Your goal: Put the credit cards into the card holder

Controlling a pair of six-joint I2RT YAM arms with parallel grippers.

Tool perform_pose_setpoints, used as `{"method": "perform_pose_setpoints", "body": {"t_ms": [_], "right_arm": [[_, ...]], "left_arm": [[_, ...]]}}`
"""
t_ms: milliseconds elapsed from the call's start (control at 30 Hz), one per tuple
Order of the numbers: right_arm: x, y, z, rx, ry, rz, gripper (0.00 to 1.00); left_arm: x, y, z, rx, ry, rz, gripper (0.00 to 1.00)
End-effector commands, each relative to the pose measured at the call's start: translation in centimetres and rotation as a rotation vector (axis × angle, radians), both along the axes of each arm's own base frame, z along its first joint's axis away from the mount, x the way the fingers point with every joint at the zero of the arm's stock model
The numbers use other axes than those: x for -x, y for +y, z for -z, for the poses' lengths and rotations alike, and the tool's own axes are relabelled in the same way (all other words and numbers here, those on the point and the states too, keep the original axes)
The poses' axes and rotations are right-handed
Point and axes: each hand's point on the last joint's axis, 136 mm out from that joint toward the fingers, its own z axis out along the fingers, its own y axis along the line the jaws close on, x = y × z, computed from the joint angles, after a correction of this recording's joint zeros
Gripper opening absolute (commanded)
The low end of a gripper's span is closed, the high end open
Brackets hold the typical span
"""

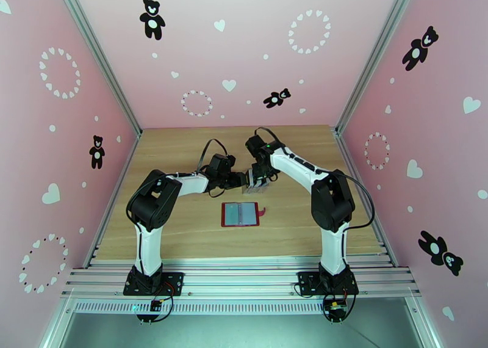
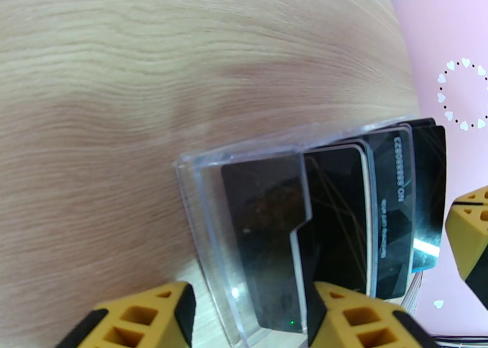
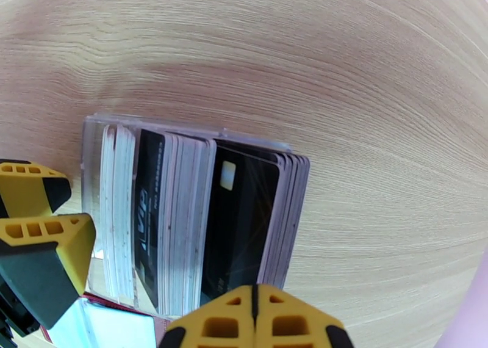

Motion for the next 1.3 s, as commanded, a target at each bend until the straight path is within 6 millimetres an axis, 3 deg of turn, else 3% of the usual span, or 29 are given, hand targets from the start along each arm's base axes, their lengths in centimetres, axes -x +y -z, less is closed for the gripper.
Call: {"method": "perform_pose_setpoints", "body": {"t_ms": [0,67,133,200,267,600,967,1100,1267], "right_arm": [[-0.1,0.1,-1.7,0.001,-0.023,-0.005,0.00],[0.0,0.0,-1.5,0.007,-0.017,-0.005,0.01],[0.0,0.0,-1.4,0.005,-0.011,-0.002,0.22],[0.1,0.4,-1.3,-0.017,-0.008,-0.004,0.35],[0.1,0.6,-1.2,-0.030,-0.004,-0.004,0.38],[-0.5,-0.3,0.4,-0.033,0.032,0.021,0.39],[0.1,0.7,1.4,-0.046,0.058,-0.005,0.36],[0.2,0.3,2.1,-0.011,0.069,0.001,0.35],[0.1,-0.7,1.8,0.039,0.058,0.005,0.23]], "left_arm": [[0.8,0.2,2.1,-0.036,0.057,0.014,0.54],[0.9,0.2,2.2,-0.037,0.060,0.015,0.54],[0.8,0.2,2.1,-0.037,0.057,0.016,0.54],[0.8,0.2,2.0,-0.038,0.055,0.016,0.54],[0.9,0.2,2.0,-0.039,0.056,0.017,0.54],[0.9,0.2,2.0,-0.039,0.056,0.018,0.54],[0.8,0.2,2.1,-0.038,0.060,0.019,0.54],[0.9,0.2,2.1,-0.037,0.062,0.020,0.54],[1.0,0.1,2.1,-0.037,0.062,0.022,0.54]]}}
